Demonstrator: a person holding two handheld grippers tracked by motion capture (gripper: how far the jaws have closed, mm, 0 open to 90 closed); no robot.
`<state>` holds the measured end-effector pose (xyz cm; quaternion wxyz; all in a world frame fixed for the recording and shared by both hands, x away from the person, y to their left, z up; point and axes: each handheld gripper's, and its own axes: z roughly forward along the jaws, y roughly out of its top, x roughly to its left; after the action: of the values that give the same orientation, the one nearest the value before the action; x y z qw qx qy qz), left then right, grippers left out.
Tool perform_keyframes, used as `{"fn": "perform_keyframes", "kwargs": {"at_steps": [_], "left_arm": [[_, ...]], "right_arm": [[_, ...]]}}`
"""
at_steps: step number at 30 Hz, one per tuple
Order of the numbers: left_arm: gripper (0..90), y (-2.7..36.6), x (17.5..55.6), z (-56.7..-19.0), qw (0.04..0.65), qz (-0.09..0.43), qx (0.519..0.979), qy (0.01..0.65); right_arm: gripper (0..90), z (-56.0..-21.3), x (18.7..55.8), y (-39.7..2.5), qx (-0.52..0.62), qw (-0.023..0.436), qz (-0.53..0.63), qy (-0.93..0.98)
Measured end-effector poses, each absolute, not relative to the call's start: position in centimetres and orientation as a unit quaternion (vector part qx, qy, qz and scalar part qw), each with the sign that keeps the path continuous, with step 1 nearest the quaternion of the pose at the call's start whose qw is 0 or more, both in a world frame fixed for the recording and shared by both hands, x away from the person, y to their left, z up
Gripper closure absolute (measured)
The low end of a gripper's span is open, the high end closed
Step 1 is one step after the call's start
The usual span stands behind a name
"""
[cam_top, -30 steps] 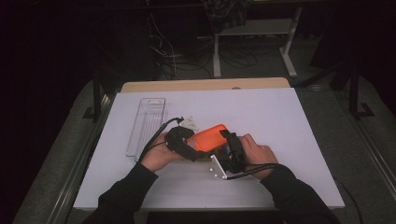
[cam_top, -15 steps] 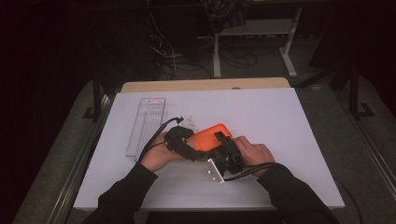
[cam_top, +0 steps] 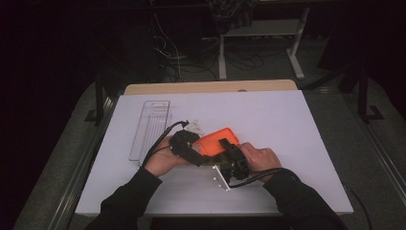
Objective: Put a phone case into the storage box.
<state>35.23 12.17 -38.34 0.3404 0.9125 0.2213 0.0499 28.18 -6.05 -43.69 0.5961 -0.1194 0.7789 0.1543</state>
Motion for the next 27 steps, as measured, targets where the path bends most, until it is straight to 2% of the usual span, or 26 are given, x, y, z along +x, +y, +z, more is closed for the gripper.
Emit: {"fn": "perform_keyframes", "kwargs": {"at_steps": [14,27], "left_arm": [[15.7,12.09,35.22,-38.36,0.341,0.048,0.913,0.217],[12.8,12.14,35.08,-38.52,0.345,0.056,0.913,0.212]], "right_arm": [[76.8,-43.75,27.88,-5.89,-0.129,0.584,0.148,0.787],[77.7,-43.7,27.81,-5.92,-0.129,0.581,0.145,0.79]]}}
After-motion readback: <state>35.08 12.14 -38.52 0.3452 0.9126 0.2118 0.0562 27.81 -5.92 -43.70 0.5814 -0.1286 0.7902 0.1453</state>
